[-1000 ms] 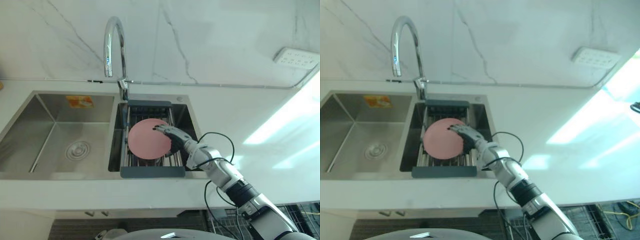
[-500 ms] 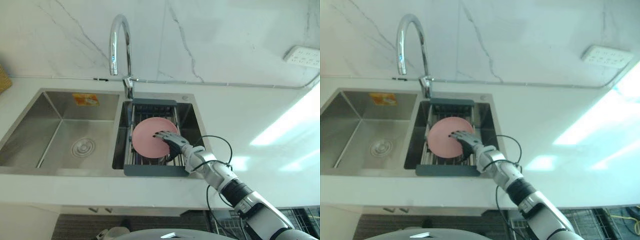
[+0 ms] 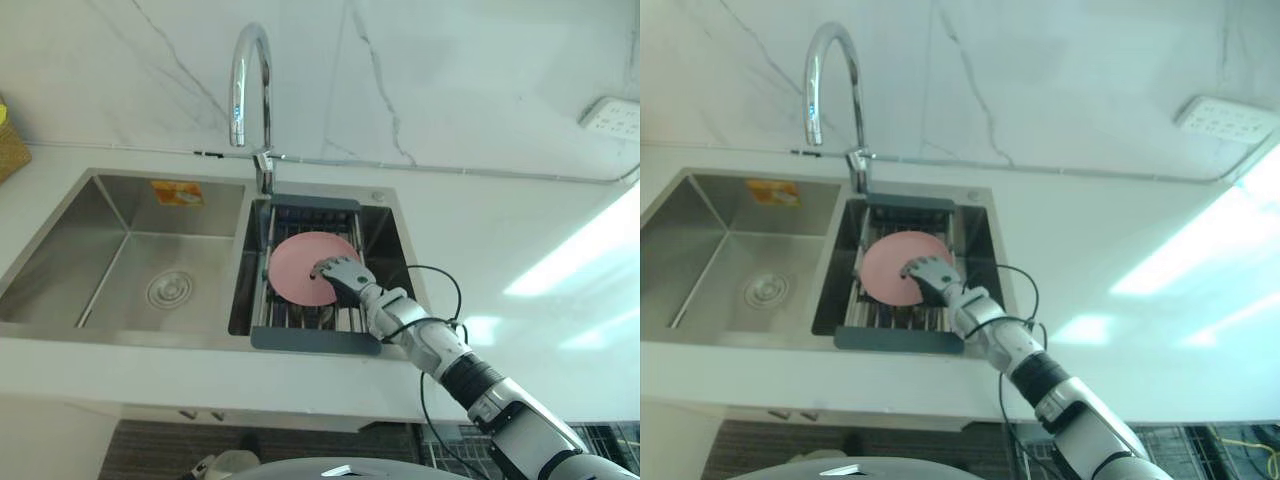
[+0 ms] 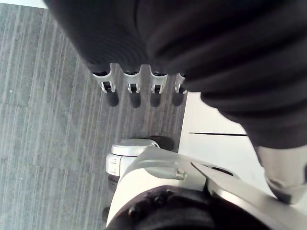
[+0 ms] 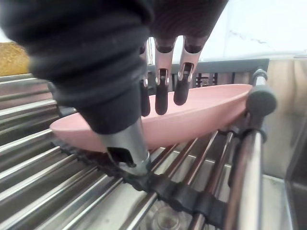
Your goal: Walk over to the sink, pick up the cup, carry it to the dishwasher, place the cup inside the dishwasher, then close the dishwasher door
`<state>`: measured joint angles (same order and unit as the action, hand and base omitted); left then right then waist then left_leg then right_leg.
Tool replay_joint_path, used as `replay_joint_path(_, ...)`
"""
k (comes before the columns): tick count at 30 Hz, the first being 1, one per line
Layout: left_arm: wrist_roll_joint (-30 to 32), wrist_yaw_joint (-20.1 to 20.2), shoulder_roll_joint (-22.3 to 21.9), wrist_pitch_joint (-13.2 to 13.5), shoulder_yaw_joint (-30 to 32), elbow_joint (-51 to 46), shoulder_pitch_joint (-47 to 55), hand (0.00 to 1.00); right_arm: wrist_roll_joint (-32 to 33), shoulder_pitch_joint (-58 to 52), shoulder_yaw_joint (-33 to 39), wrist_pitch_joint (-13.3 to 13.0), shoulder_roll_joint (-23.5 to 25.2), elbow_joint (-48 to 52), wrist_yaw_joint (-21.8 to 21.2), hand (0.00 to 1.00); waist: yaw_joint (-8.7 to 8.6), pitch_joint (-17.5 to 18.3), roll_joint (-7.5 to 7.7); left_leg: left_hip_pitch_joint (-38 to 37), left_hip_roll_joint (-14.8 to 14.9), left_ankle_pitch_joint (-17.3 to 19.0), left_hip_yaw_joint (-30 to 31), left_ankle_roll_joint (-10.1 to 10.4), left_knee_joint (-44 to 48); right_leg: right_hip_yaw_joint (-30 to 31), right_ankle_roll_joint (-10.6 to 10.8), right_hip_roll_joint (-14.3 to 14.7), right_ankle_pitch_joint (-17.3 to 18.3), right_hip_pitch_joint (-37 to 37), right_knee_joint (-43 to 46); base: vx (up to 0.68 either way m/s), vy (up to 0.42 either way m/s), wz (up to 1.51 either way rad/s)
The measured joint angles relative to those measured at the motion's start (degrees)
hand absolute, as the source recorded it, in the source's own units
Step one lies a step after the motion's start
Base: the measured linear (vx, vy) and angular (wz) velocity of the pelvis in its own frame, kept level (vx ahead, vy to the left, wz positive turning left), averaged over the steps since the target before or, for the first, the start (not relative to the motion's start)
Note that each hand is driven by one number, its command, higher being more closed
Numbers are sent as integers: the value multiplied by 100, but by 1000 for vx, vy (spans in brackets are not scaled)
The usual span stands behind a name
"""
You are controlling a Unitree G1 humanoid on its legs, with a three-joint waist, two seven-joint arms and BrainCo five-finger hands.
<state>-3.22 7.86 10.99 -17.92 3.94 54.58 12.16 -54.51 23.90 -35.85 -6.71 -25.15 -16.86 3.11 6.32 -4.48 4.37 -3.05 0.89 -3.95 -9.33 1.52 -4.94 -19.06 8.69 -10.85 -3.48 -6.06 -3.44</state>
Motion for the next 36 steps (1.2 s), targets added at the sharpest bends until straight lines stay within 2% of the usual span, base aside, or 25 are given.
replay_joint_path(5, 0, 0, 20, 0, -3, 0, -3, 0, 1, -6, -17, -59, -26, -4, 65, 100, -4, -9, 22, -1, 1, -1, 3, -2, 0, -5, 1, 0, 1, 1, 15, -1, 0, 1)
replay_joint_path(11, 0, 5, 16, 3, -14, -4, -18, 0, 1, -27, -17, -87, -1, -34, 706, 100, 15, -34, 12, 0, 1, 19, 2, 27, 0, -8, -5, -5, 7, 2, 27, 0, 0, 0)
replay_joint_path(22, 0, 7, 18, 26, -21, -7, -18, 0, 122, -28, 10, -66, -9, -123, 1222, 100, 79, -40, 14, 0, -7, -6, 16, -10, 1, -14, 2, -8, 12, 1, 28, 0, 0, 0)
replay_joint_path(27, 0, 9, 17, 32, -19, -6, -13, 0, 259, -27, 85, -47, -28, -97, 1258, 100, 81, -42, 9, 1, -18, -8, 31, -14, 1, -25, 10, -20, 18, 0, 39, 0, 0, 0)
replay_joint_path(32, 0, 16, 5, 31, -19, -5, -1, 0, 416, -29, 605, -39, -116, 422, 1264, 100, -21, -74, -39, 2, -20, -7, 15, -13, 3, -10, 10, -26, 15, 14, 51, 0, 0, -1)
replay_joint_path(36, -1, 18, 0, 32, -3, -5, 62, 0, 585, -222, 1441, -57, -533, 1324, 1321, 100, -137, -84, -60, -44, -7, 1, -104, -8, 35, 140, 8, -12, -5, 36, 48, 7, 0, -14)
